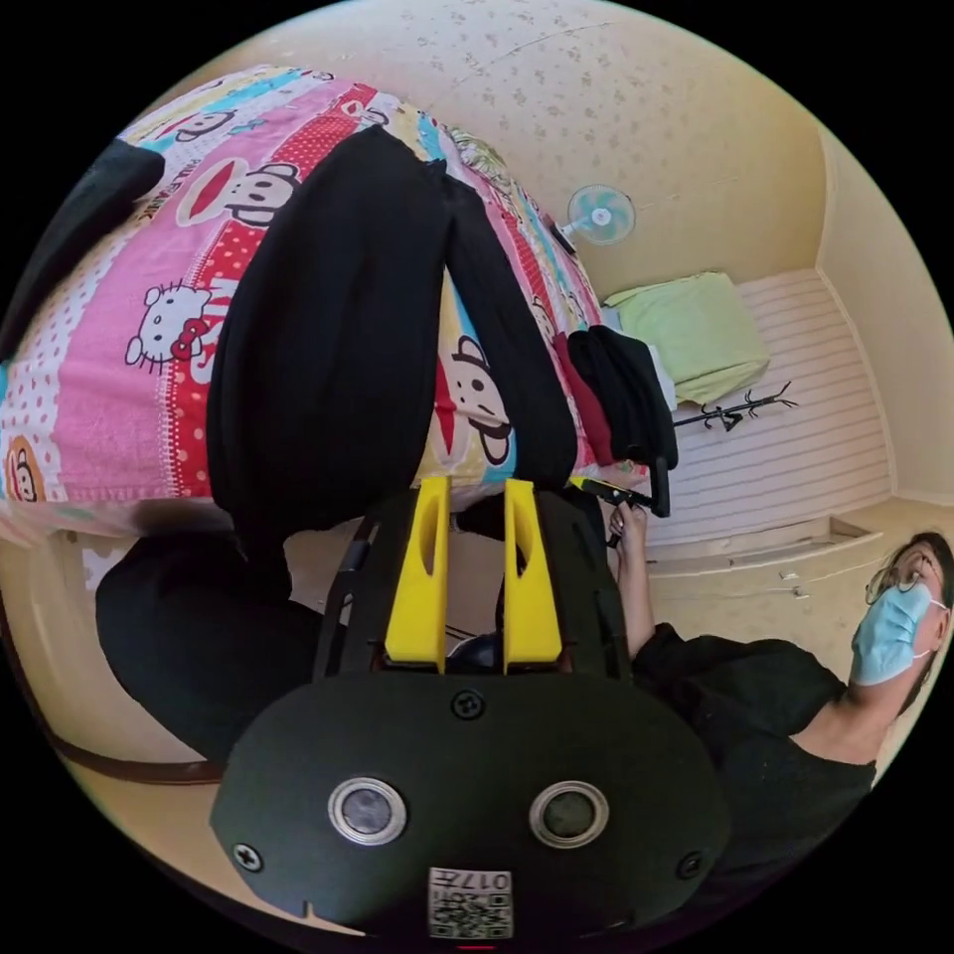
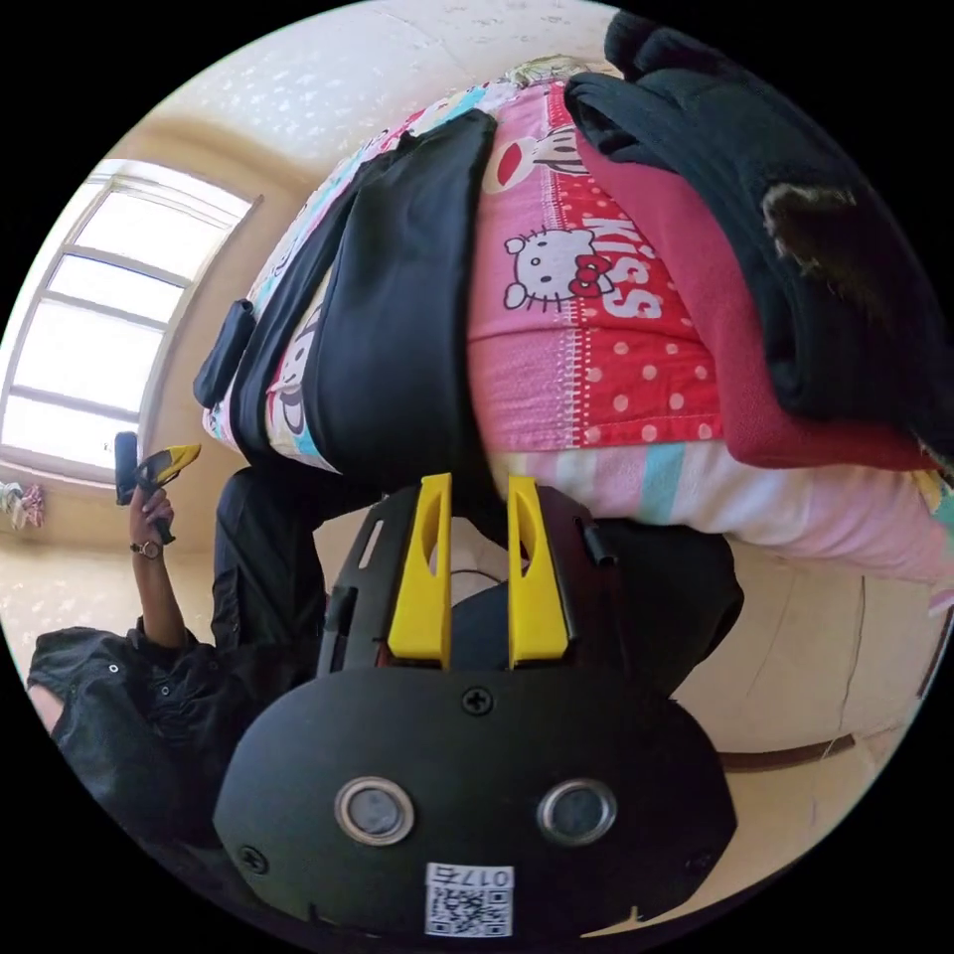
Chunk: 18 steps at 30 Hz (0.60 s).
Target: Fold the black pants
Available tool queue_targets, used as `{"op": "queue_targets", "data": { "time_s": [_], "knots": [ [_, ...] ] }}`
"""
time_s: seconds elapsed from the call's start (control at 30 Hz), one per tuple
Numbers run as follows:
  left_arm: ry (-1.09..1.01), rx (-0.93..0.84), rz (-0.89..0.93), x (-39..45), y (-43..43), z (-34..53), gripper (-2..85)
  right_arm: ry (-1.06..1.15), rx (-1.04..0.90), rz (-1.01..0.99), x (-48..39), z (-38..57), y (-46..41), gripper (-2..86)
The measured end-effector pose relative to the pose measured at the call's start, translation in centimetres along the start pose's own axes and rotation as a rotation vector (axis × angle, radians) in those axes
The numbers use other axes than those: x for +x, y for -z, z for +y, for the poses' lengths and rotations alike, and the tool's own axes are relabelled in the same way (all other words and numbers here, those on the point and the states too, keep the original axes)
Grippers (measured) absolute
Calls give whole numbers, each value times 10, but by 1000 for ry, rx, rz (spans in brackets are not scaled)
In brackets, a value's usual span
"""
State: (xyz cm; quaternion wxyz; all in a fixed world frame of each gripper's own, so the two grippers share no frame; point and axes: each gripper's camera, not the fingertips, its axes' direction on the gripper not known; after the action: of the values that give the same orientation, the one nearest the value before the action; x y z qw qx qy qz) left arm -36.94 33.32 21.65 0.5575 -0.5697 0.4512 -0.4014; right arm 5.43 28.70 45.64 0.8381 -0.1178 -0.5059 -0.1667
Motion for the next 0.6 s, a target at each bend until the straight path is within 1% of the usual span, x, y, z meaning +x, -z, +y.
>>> {"op": "queue_targets", "data": {
  "time_s": [0.13,0.23,0.33,0.37,0.43,0.5,0.53,0.6],
  "knots": [
    [-23,0,53,8,2,4,84,-14,-47,10,2,-8,-16,86],
    [-36,-33,98,11,-4,11,83,5,-74,41,-5,-16,-26,82],
    [-69,-89,137,15,-11,17,83,-22,-123,40,-7,-19,-31,51],
    [-81,-96,116,18,-9,21,83,-36,-128,21,-10,-19,-28,43],
    [-96,-88,80,24,0,26,87,1,-129,-42,-22,-21,-17,33],
    [-110,-79,83,30,9,31,96,49,-121,-215,-42,-29,2,24],
    [-125,-77,118,34,15,33,103,49,-107,-267,-46,-32,7,23],
    [-148,-66,178,39,22,34,111,65,-74,-460,-64,-51,12,17]
  ]
}}
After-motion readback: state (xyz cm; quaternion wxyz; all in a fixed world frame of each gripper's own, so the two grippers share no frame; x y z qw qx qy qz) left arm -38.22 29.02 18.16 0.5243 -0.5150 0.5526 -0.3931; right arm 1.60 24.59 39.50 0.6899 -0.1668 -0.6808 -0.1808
